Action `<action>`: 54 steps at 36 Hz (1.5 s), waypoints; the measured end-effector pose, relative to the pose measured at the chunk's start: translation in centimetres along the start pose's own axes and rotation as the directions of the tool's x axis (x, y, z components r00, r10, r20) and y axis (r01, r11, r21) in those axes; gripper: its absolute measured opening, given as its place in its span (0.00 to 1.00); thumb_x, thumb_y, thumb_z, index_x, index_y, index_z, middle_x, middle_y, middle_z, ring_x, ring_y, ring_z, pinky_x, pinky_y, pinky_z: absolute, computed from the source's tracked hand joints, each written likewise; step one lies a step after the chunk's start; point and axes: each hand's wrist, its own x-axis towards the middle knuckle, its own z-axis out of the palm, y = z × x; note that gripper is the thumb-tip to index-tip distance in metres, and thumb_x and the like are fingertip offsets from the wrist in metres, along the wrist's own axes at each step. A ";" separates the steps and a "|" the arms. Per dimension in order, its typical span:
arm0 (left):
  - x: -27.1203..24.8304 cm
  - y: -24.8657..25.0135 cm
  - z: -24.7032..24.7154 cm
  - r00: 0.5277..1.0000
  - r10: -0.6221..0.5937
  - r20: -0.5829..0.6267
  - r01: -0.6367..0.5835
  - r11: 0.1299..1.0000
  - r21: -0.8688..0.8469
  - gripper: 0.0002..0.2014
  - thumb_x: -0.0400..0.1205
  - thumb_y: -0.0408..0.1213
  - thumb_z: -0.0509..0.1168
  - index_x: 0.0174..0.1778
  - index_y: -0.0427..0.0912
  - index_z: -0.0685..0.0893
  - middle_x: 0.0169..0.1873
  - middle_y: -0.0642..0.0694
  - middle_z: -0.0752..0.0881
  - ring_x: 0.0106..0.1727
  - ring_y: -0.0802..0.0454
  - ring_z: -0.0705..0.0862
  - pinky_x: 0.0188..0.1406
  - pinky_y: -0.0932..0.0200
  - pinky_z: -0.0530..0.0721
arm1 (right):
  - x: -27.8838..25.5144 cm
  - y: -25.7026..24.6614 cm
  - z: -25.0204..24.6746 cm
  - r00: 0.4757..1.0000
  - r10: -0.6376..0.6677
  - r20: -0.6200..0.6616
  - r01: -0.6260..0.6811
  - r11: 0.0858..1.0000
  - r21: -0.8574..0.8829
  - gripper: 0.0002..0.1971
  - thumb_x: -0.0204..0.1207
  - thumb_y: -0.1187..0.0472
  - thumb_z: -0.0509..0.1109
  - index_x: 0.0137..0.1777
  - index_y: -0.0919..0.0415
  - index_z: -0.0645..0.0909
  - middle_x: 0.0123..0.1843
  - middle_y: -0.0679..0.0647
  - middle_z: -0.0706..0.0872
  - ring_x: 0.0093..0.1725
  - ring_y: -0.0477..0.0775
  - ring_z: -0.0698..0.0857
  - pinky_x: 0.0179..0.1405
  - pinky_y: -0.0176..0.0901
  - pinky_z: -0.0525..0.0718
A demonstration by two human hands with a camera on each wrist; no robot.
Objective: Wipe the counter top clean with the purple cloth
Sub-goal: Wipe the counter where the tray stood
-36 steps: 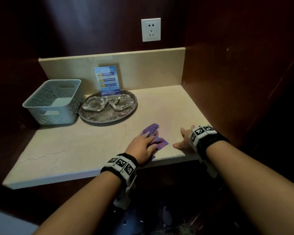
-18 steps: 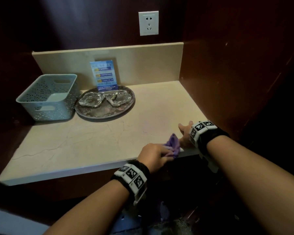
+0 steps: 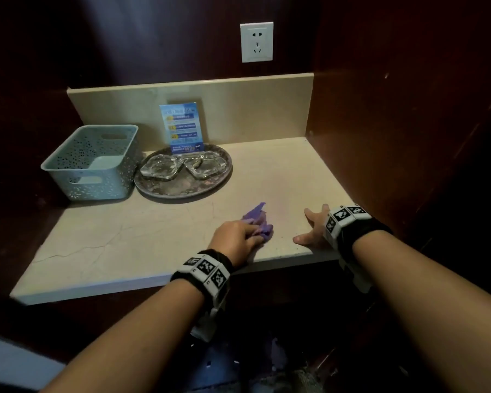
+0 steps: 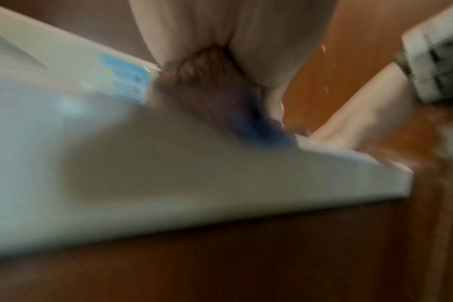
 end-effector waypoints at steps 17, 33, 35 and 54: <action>-0.4 2.3 1.3 0.987 0.107 -0.123 -0.121 0.985 -0.120 0.11 0.78 0.47 0.66 0.50 0.49 0.90 0.56 0.52 0.90 0.58 0.53 0.87 0.52 0.65 0.78 | 0.5 1.7 0.5 0.999 -0.045 0.017 0.045 0.999 0.004 0.47 0.70 0.24 0.56 0.84 0.43 0.44 0.86 0.56 0.42 0.83 0.63 0.57 0.80 0.59 0.59; -1.5 5.8 6.6 0.833 0.545 0.095 -0.541 0.839 -0.060 0.14 0.78 0.44 0.62 0.48 0.43 0.90 0.53 0.48 0.91 0.58 0.51 0.86 0.57 0.63 0.79 | 1.5 4.3 1.2 0.995 -0.088 -0.041 0.087 0.996 -0.026 0.40 0.74 0.33 0.60 0.82 0.49 0.55 0.84 0.62 0.56 0.78 0.66 0.68 0.73 0.57 0.69; -2.2 5.5 6.2 0.821 0.558 0.117 -0.548 0.829 -0.107 0.13 0.79 0.45 0.63 0.47 0.44 0.90 0.51 0.48 0.92 0.58 0.55 0.86 0.56 0.63 0.80 | 1.5 4.2 1.0 0.998 -0.066 -0.018 0.065 0.997 -0.035 0.44 0.71 0.30 0.61 0.83 0.47 0.52 0.85 0.60 0.54 0.80 0.65 0.65 0.75 0.58 0.67; -1.7 4.7 5.5 0.981 0.188 0.049 -0.191 0.980 0.063 0.27 0.76 0.56 0.49 0.61 0.52 0.86 0.64 0.53 0.85 0.69 0.50 0.81 0.63 0.58 0.79 | 0.4 4.0 1.2 0.996 -0.066 -0.065 0.062 0.996 -0.059 0.44 0.74 0.28 0.55 0.85 0.49 0.49 0.86 0.59 0.52 0.82 0.61 0.61 0.78 0.56 0.61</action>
